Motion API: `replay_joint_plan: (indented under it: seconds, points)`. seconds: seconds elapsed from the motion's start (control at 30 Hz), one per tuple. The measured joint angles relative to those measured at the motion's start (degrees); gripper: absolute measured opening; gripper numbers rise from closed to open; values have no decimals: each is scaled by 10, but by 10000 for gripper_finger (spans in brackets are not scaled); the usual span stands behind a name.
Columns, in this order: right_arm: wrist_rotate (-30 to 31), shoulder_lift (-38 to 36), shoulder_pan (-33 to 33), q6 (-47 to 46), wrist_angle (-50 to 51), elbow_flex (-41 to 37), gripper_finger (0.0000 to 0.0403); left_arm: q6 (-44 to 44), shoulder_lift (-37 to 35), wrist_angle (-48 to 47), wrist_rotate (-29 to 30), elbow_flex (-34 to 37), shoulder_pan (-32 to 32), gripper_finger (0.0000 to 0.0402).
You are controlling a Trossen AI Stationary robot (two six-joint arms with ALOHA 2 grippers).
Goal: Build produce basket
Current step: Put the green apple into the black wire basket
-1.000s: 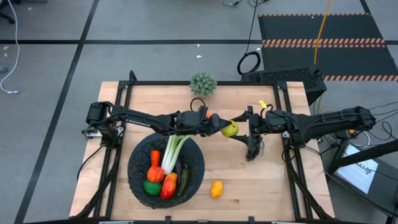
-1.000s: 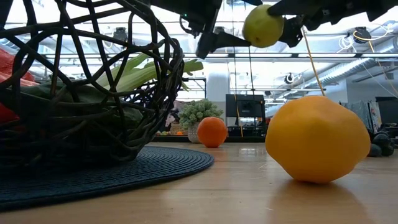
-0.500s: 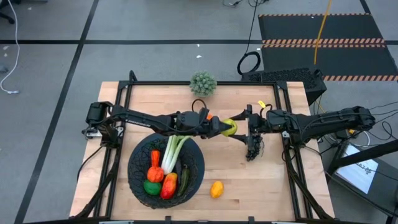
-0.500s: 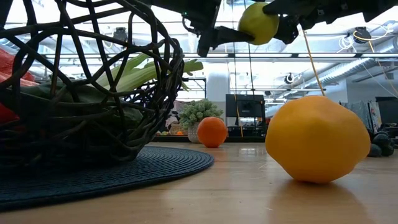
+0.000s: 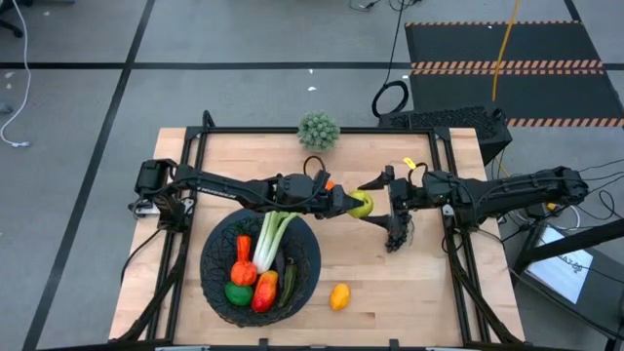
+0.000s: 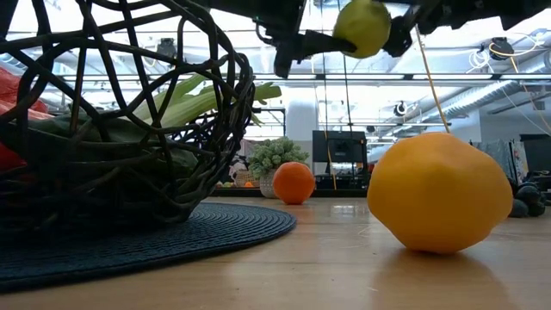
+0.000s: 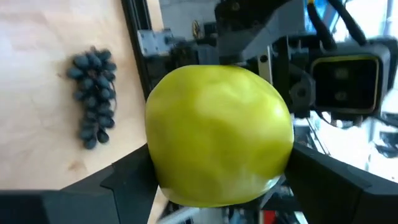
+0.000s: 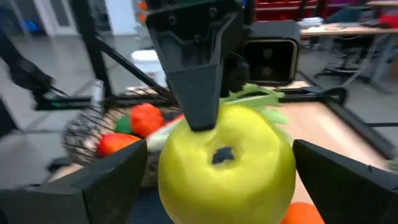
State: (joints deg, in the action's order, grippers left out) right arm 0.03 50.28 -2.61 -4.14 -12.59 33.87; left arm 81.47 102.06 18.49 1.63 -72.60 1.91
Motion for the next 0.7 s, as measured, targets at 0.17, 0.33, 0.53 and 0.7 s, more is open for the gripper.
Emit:
replay_joint_plan:
  seconds: [0.17, 0.33, 0.53, 0.7]
  points:
    - [-3, -21, -1, -38, 4, 0, 393, 0, 0, 41, -47, 0, -8, 304]
    - [-3, -67, 0, -59, -3, 0, 398, 0, 0, 73, -99, 0, -11, 291]
    - [-2, -134, 0, -87, -36, 0, 397, 3, -3, 98, -144, 0, -7, 297]
    - [12, -177, 0, -87, -34, 0, 396, -23, -32, 92, -147, -5, -3, 292]
